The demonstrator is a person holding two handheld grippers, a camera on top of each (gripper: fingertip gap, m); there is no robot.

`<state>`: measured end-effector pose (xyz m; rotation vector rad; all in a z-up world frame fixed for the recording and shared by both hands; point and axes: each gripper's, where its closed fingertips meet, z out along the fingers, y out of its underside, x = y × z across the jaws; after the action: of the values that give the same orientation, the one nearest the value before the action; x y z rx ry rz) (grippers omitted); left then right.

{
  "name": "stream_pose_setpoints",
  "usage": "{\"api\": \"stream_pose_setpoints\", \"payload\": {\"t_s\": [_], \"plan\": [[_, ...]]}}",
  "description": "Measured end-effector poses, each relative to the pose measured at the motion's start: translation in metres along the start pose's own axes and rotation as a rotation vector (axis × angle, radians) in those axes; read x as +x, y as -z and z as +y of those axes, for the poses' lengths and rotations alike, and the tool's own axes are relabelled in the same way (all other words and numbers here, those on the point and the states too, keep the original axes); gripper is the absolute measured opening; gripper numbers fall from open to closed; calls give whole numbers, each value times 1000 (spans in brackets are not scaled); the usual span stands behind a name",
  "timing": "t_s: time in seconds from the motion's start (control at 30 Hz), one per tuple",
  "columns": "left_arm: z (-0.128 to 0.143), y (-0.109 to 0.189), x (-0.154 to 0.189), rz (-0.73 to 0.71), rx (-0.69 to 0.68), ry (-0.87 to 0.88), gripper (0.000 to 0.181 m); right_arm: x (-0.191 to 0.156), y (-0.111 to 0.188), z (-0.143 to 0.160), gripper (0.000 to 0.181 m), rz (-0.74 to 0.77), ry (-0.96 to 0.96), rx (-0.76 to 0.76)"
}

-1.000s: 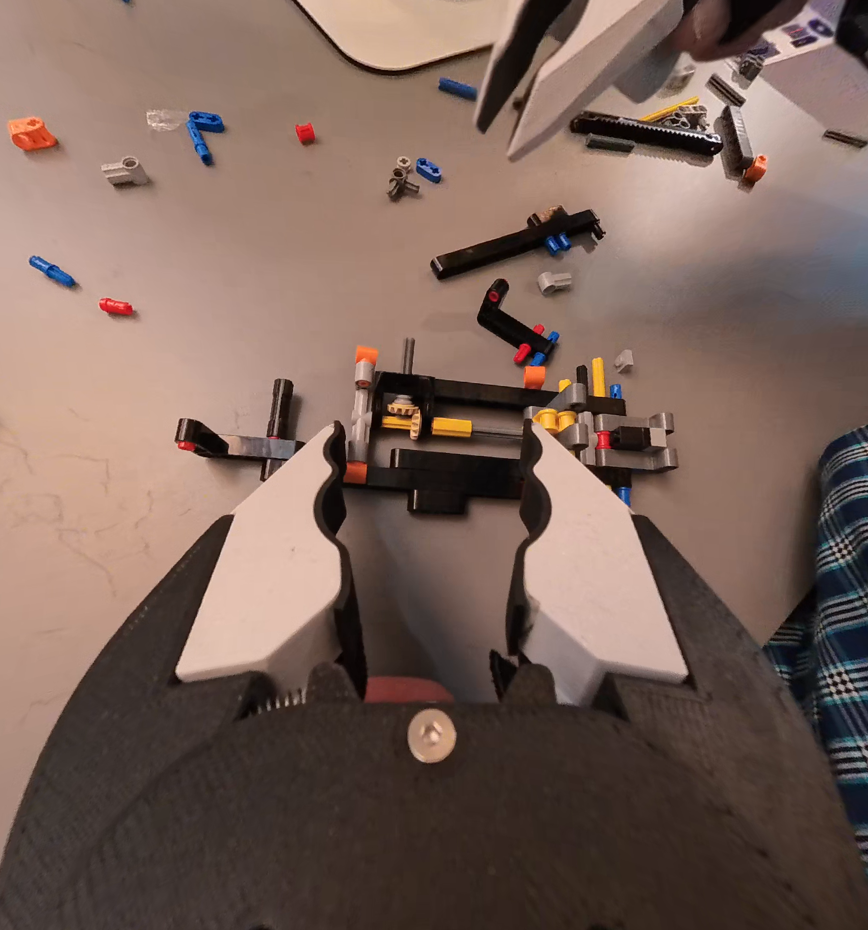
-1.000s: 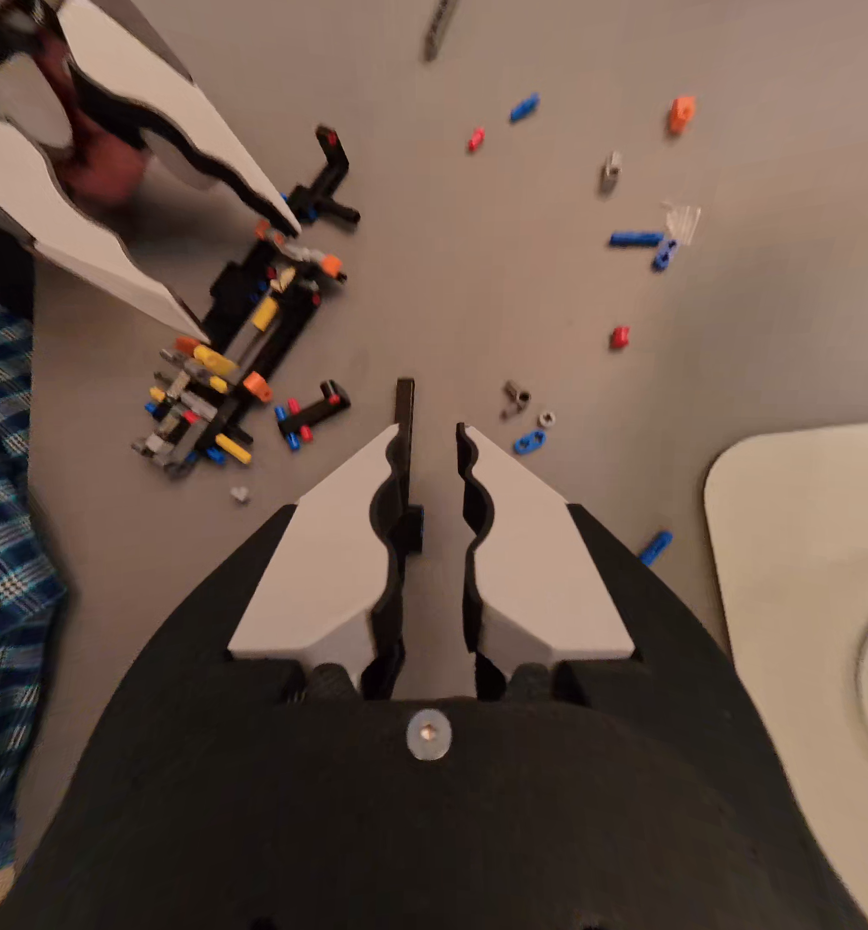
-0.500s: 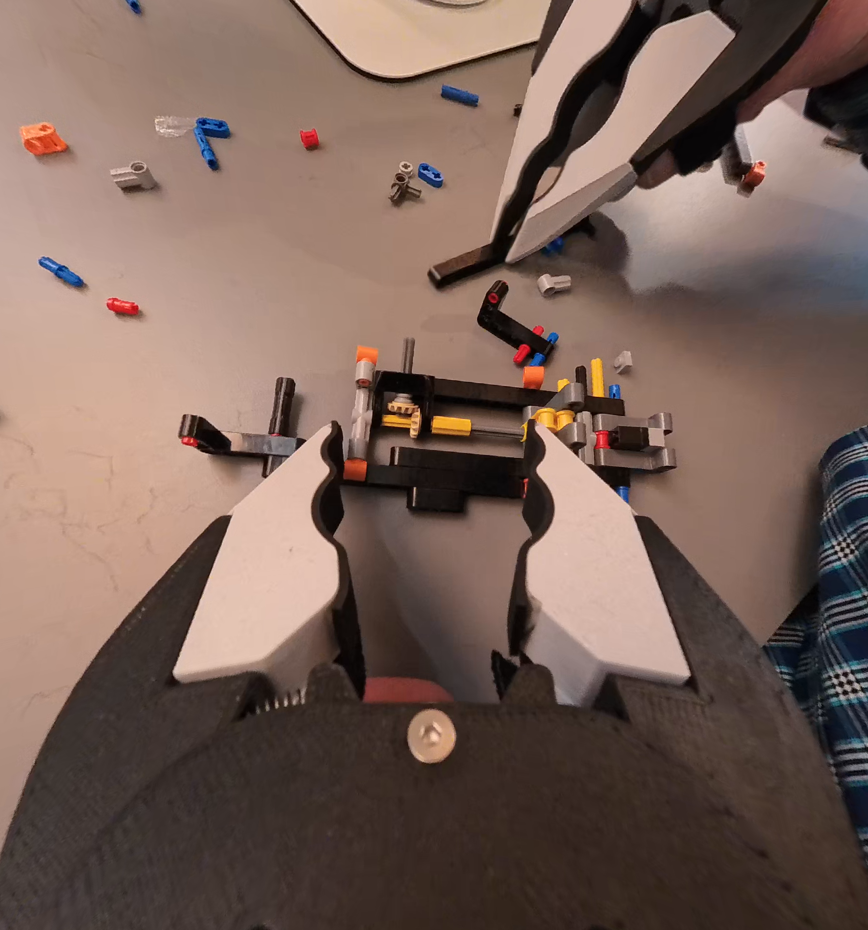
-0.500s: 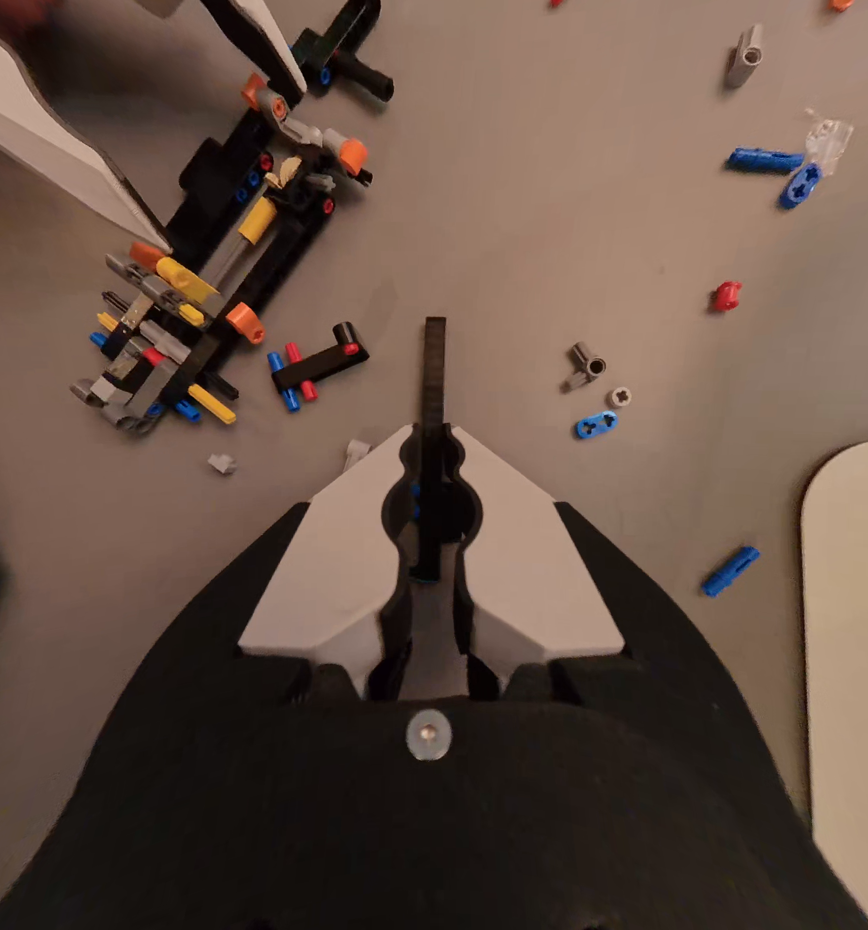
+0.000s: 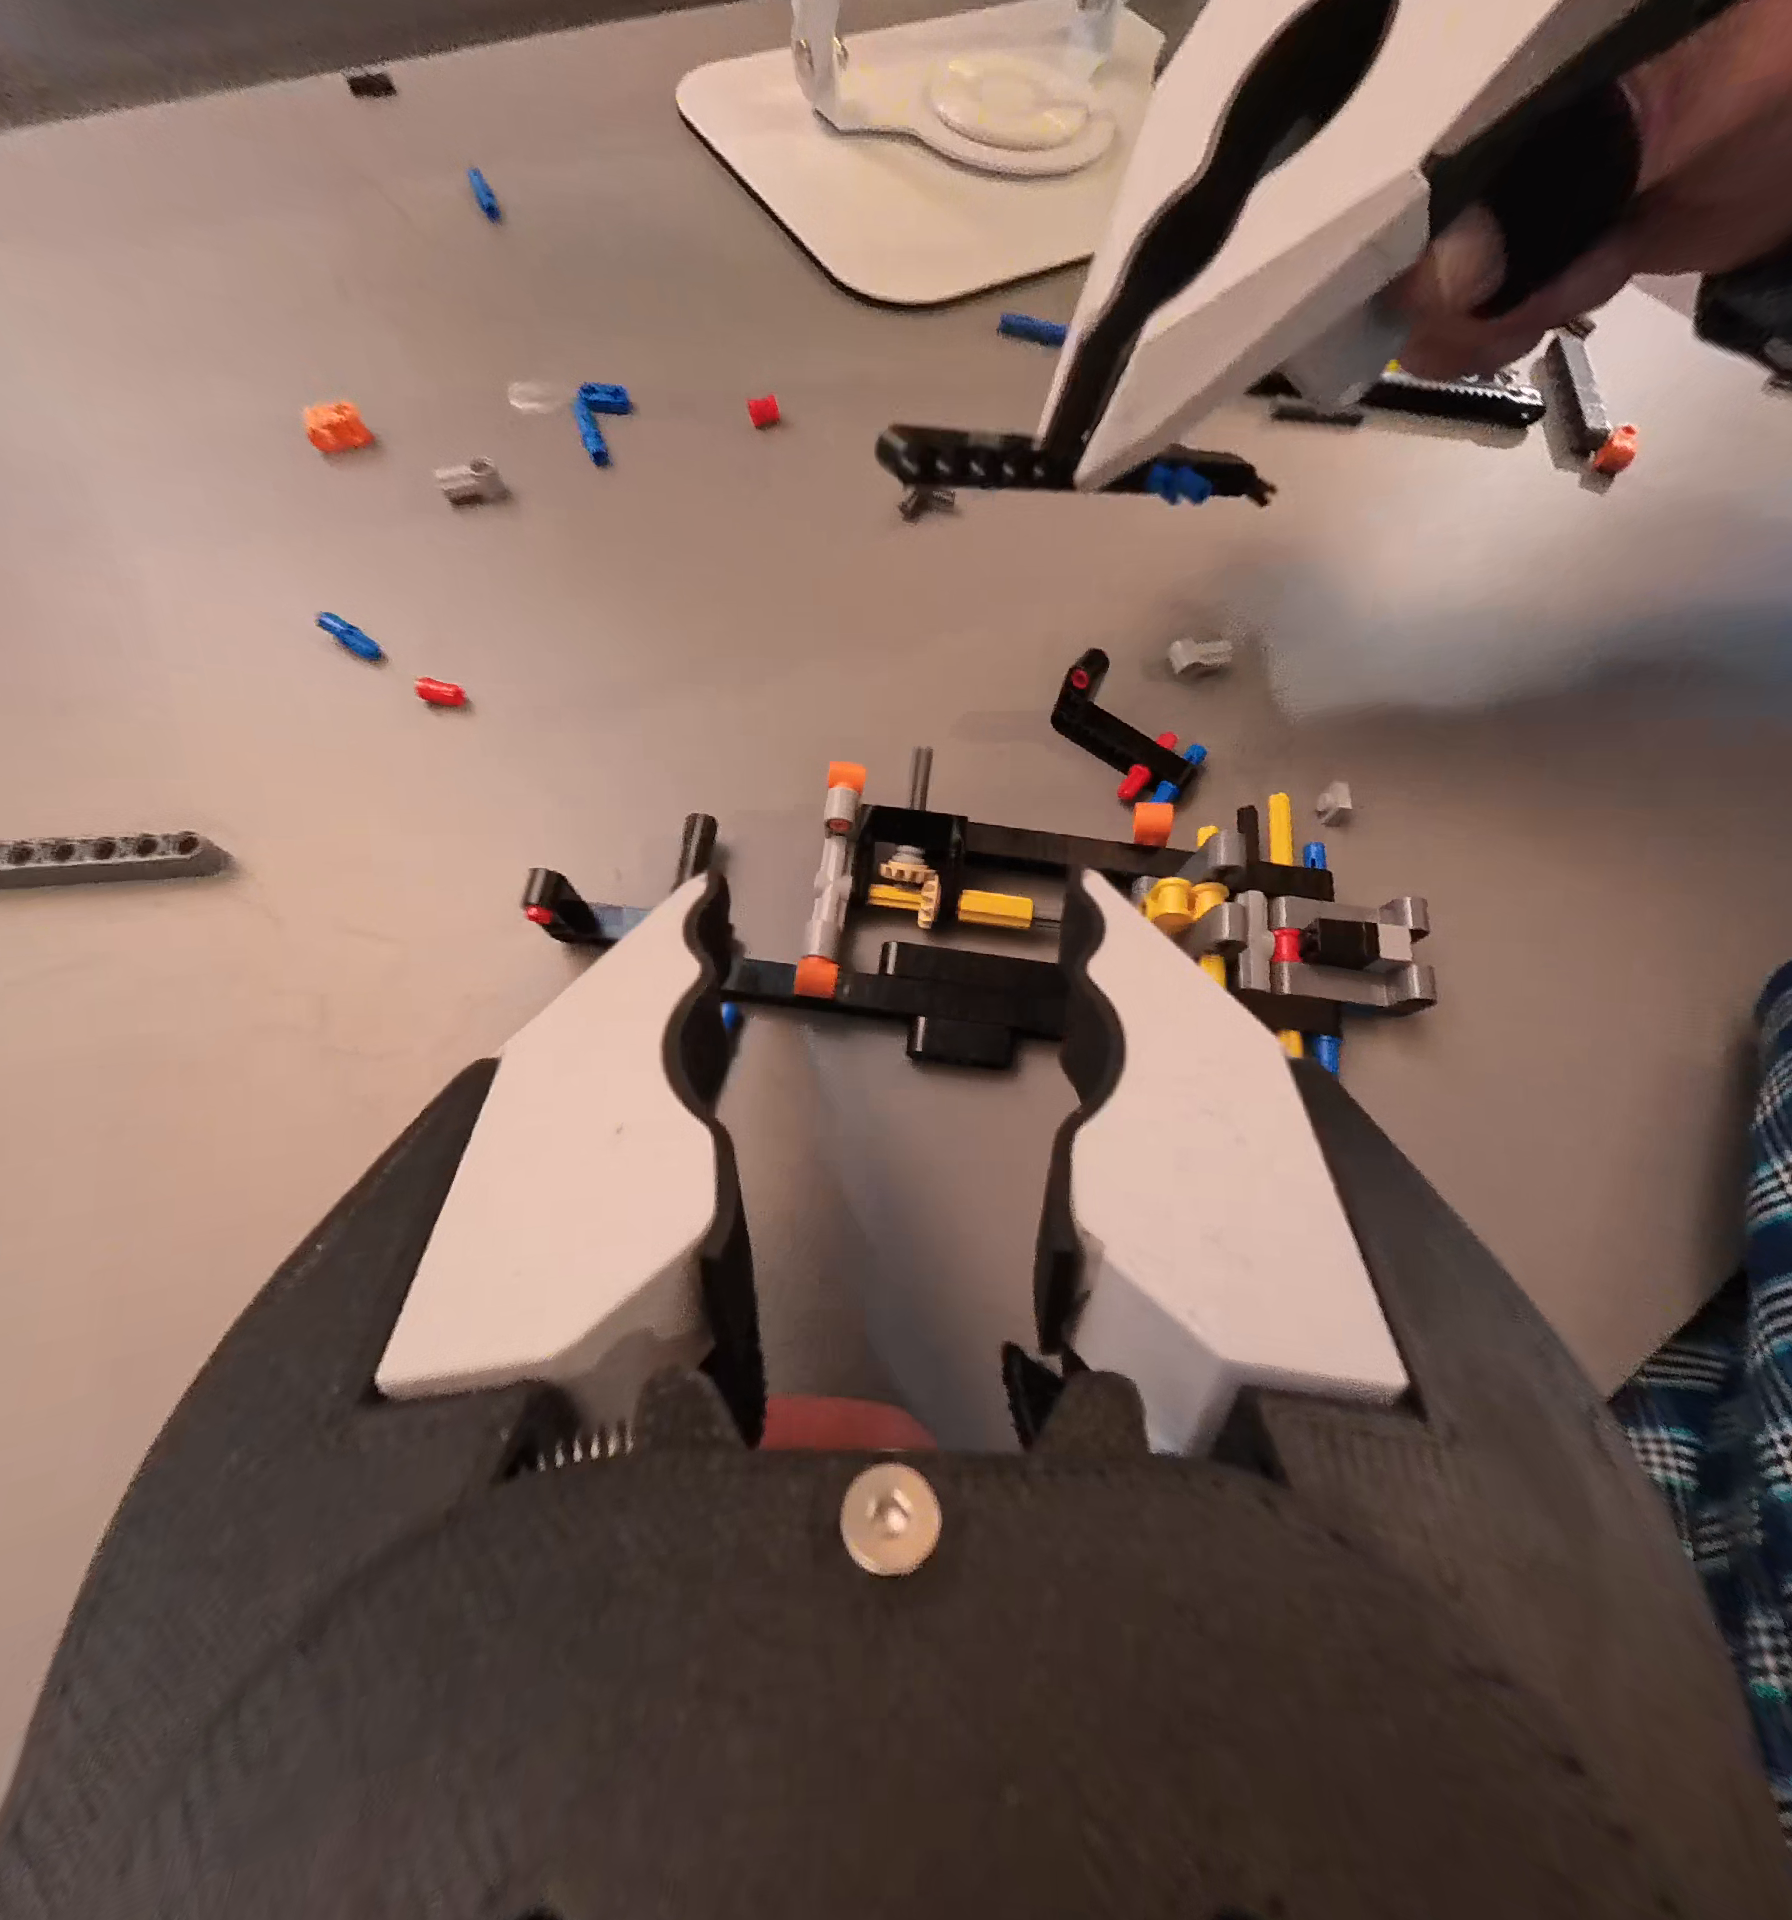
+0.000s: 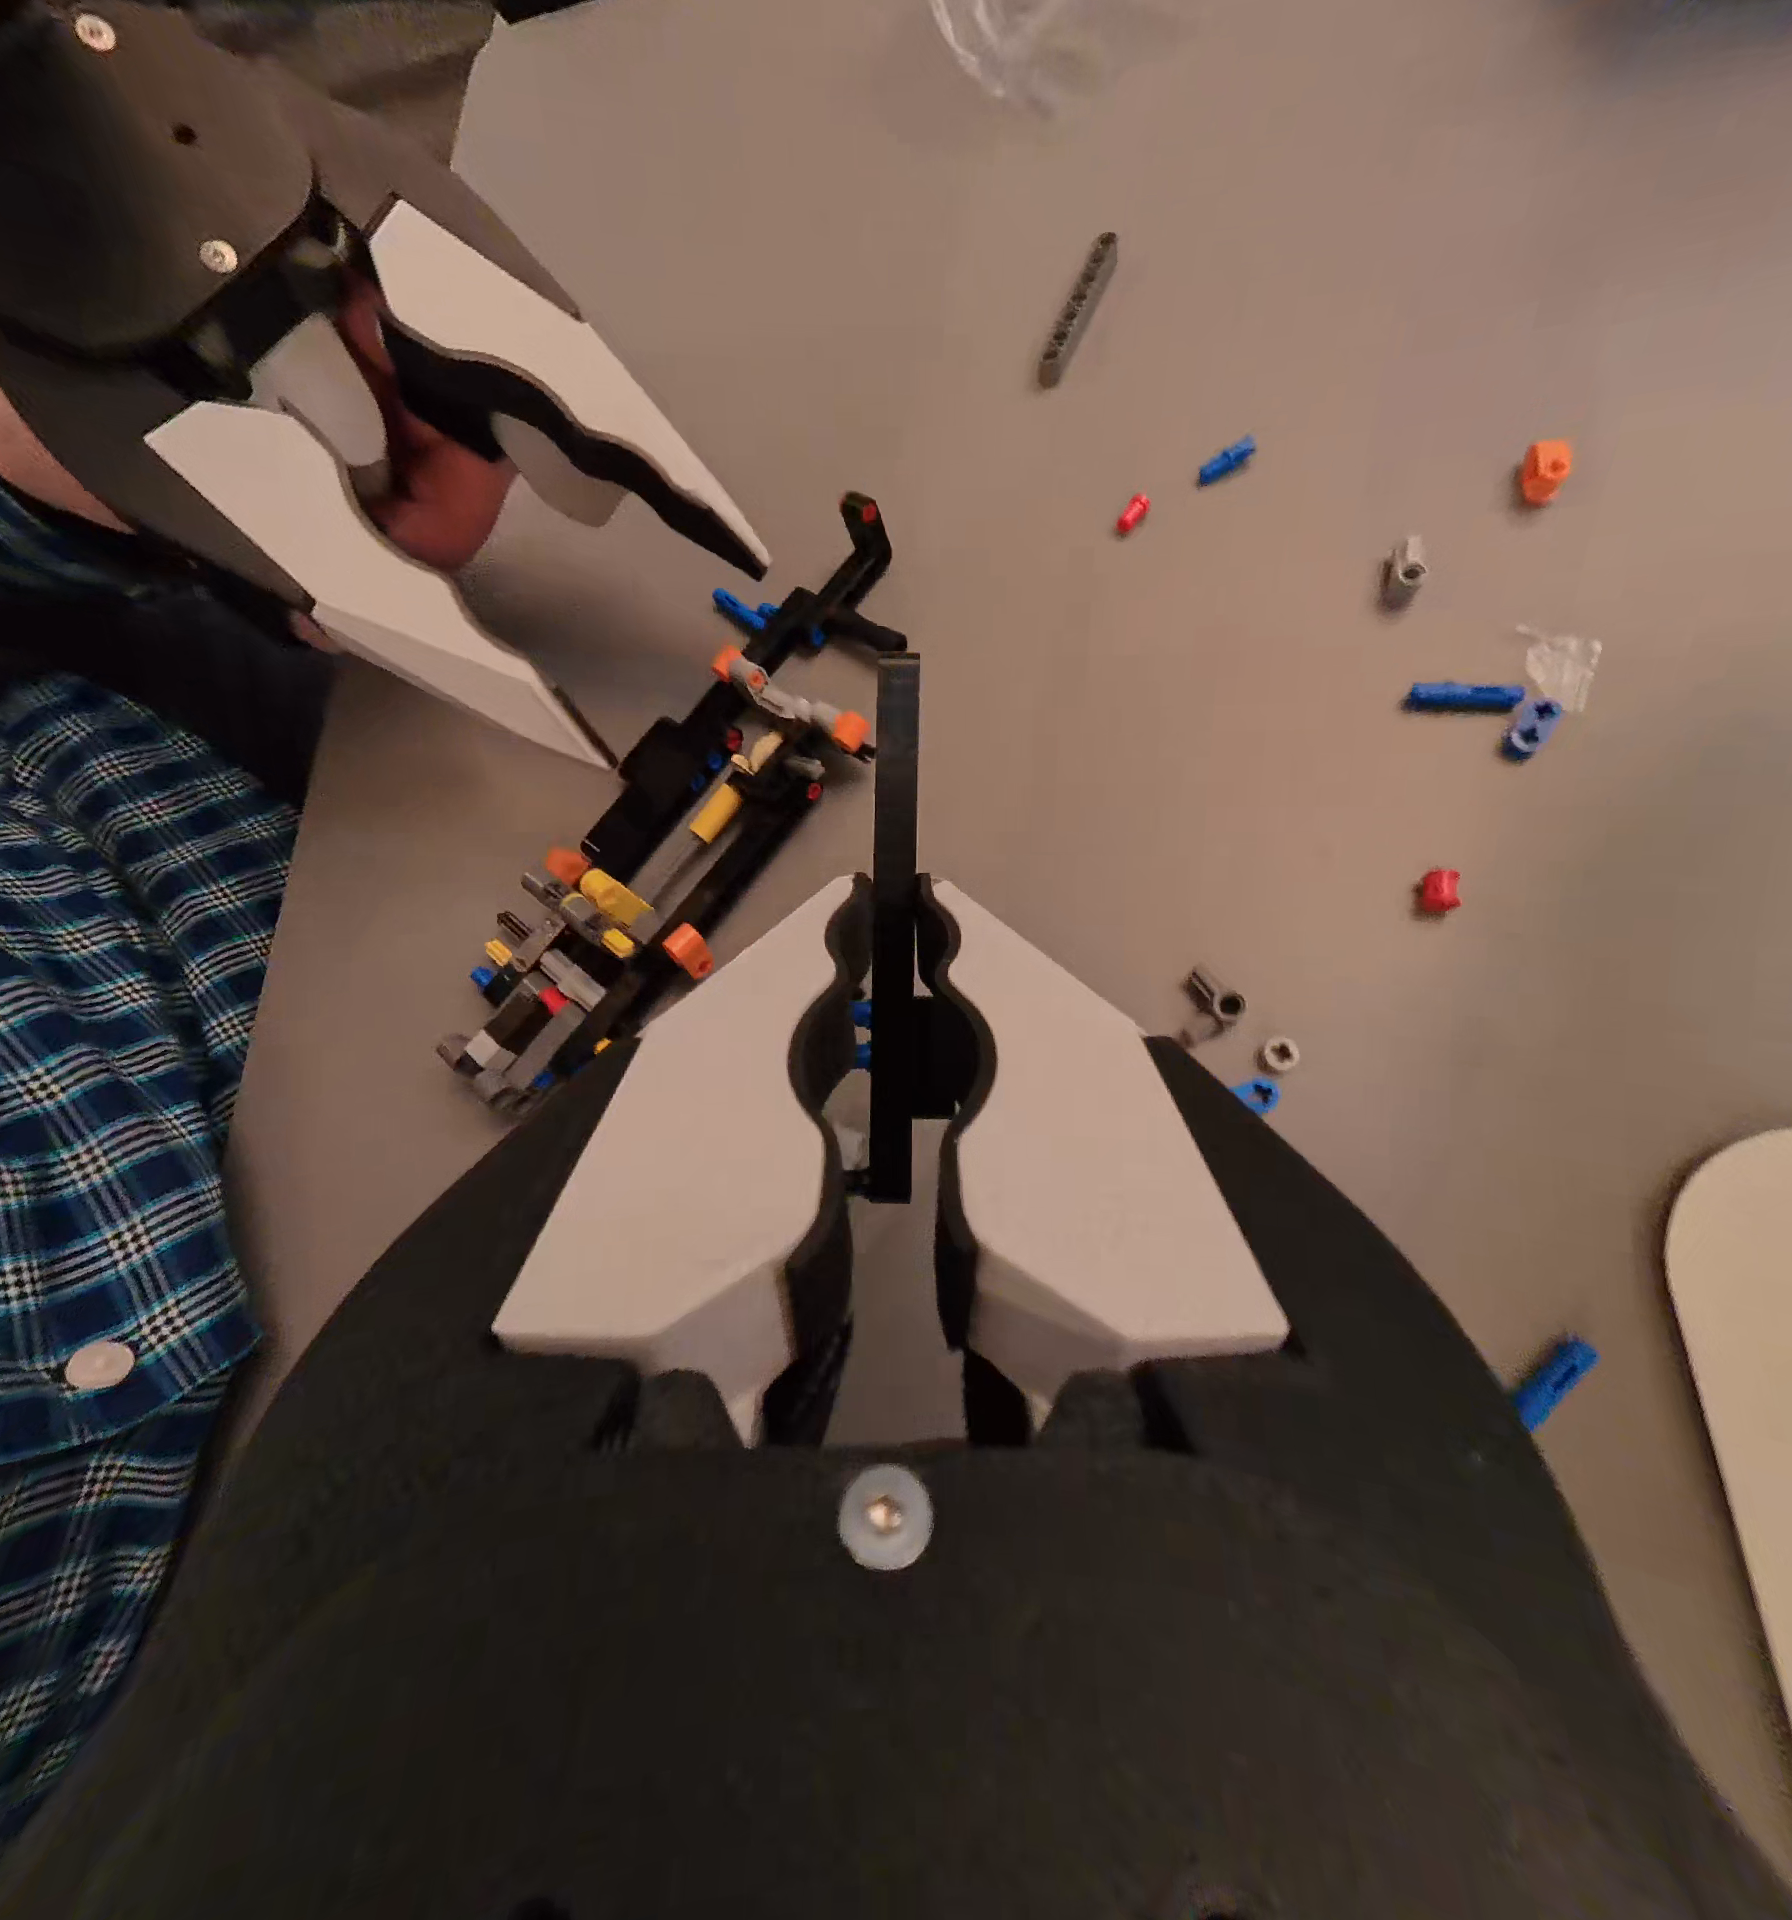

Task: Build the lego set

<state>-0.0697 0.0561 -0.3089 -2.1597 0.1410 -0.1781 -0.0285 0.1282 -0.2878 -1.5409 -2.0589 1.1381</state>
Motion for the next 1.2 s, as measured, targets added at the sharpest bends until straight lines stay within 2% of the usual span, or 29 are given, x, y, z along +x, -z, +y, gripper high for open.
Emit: {"api": "stream_pose_setpoints", "payload": {"t_s": [0.1,0.17,0.33,0.5,0.6,0.67,0.77,0.87,1.07,1.2], "plan": [[-9,4,-5,-19,39,15,57,-15,-5,-12,5,-31,82,27],[-18,7,-6,-13,80,34,46,-25,-7,-18,5,-45,144,33],[-31,10,1,50,138,114,28,-46,-14,-21,5,9,411,7],[-29,8,18,202,162,247,21,-55,-17,-26,5,126,621,8],[-35,14,27,298,210,318,24,-57,-16,-26,5,167,690,4],[-39,17,25,266,241,264,23,-60,-16,-25,5,144,676,3],[-52,28,40,240,300,68,20,-68,-16,-19,5,40,584,7],[-52,28,48,208,283,-51,24,-77,-11,-21,5,-35,519,41],[-54,31,58,221,283,-88,26,-86,2,-27,5,-76,468,115],[-48,27,56,197,244,-110,36,-86,15,-38,5,-147,312,242]]}}
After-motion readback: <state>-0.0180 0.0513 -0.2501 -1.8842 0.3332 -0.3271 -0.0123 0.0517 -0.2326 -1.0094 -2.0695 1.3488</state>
